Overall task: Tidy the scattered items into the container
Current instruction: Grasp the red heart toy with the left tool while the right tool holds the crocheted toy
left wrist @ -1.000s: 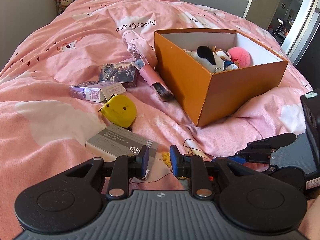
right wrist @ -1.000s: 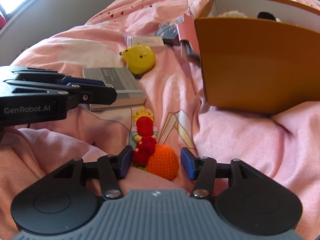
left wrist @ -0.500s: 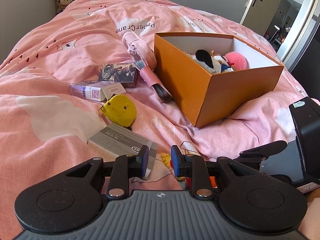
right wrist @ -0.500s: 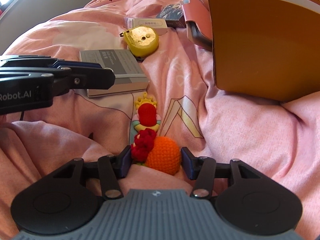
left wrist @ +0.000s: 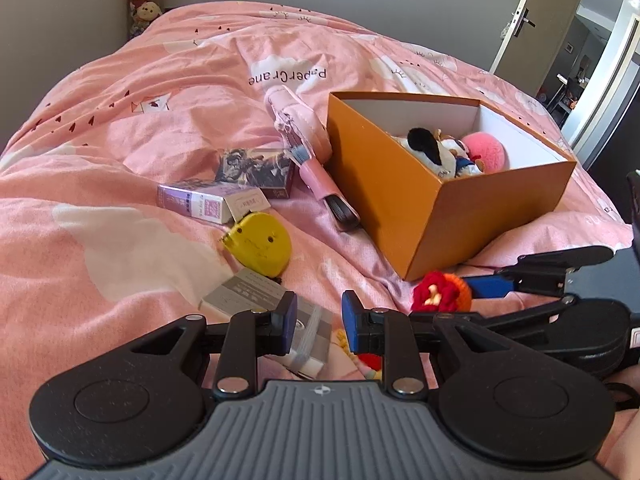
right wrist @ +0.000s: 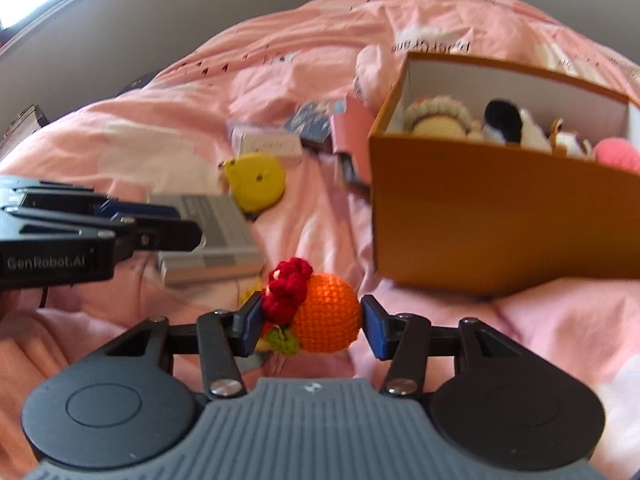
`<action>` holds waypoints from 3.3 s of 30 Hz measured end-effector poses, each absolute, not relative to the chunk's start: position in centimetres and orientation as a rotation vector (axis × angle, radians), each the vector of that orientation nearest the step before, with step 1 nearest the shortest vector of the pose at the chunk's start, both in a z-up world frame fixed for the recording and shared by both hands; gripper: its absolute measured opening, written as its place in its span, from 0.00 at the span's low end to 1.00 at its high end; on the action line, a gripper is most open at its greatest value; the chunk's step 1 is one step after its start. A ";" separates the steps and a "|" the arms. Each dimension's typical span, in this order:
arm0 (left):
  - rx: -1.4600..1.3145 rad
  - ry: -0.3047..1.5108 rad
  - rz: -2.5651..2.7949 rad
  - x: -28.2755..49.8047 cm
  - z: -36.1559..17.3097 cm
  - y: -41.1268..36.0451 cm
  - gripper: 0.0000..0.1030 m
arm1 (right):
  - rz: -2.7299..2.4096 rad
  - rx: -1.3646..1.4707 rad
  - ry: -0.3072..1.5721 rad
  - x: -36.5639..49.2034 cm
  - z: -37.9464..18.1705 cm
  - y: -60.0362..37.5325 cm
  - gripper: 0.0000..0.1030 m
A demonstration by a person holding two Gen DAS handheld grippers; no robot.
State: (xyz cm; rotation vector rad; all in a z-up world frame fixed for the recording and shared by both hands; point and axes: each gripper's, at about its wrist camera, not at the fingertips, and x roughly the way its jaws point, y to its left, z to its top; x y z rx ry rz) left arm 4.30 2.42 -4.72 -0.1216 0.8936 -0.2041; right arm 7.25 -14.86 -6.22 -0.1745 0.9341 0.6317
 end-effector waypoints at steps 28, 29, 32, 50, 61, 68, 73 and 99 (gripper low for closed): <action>-0.114 0.937 -0.106 9.7 -6.7 5.0 0.46 | 0.706 -0.118 0.952 10.2 -10.5 -14.1 0.53; -0.111 0.947 -0.103 9.9 -6.9 5.0 0.47 | 0.708 -0.107 0.957 10.4 -10.7 -14.2 0.53; -0.093 0.993 -0.089 10.6 -7.6 5.0 0.51 | 0.712 -0.079 0.975 10.7 -11.2 -14.5 0.53; -0.122 1.037 -0.170 12.1 -6.2 4.5 0.50 | 0.670 -0.026 0.952 10.0 -9.8 -16.5 0.53; -0.077 1.007 -0.281 13.7 -5.2 1.7 0.46 | 0.630 -0.007 0.921 10.5 -4.7 -21.2 0.53; 0.009 1.102 -0.453 13.5 -5.3 -0.8 0.40 | 0.628 0.002 0.849 10.9 -0.5 -23.7 0.53; 0.196 1.174 -0.541 10.9 -6.6 -4.0 0.40 | 0.602 0.022 0.838 10.9 -0.4 -24.7 0.53; 0.273 1.279 -0.460 8.9 -10.3 -3.5 0.38 | 0.543 0.114 0.852 10.4 -2.6 -27.5 0.53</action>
